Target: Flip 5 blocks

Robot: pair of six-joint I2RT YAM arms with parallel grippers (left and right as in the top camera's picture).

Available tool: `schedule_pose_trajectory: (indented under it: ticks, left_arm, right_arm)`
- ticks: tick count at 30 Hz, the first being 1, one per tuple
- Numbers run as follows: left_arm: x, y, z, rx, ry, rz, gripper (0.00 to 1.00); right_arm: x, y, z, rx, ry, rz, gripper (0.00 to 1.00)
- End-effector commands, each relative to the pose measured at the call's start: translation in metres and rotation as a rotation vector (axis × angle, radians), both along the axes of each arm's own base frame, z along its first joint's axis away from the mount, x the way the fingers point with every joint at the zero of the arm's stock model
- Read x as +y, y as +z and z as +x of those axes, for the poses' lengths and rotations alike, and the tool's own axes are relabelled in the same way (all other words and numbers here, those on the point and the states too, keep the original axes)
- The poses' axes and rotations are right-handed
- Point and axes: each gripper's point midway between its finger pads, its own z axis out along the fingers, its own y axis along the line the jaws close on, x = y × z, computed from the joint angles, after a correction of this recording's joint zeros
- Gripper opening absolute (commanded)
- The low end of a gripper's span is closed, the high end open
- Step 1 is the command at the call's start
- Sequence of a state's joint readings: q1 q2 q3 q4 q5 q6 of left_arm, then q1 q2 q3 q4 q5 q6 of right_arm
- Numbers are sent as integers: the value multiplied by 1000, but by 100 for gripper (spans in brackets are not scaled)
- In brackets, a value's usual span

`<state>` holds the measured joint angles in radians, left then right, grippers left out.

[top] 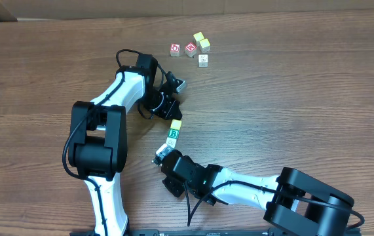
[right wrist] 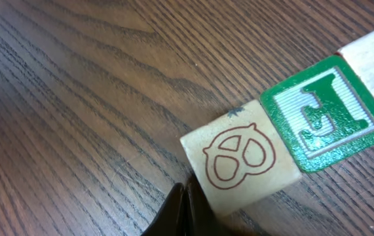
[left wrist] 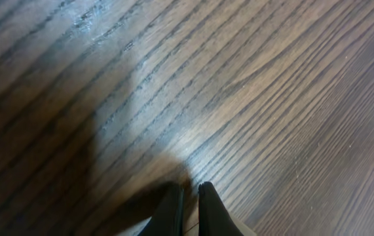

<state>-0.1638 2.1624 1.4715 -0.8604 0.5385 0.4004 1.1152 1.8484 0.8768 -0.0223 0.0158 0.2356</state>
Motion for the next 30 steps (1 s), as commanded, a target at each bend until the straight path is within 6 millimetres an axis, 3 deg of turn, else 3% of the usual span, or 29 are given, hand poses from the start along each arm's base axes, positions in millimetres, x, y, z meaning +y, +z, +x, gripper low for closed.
schedule_pose_trajectory:
  ticks: [1,30]
  left_arm:
    - [8,-13,-6,27,-10,30,4]
    - [25,-13,-4,44,39,31,4]
  right_arm:
    - [-2,-3,4,-11,-16,-13,4]
    - [-7,-3,7,4,-30,-18,4]
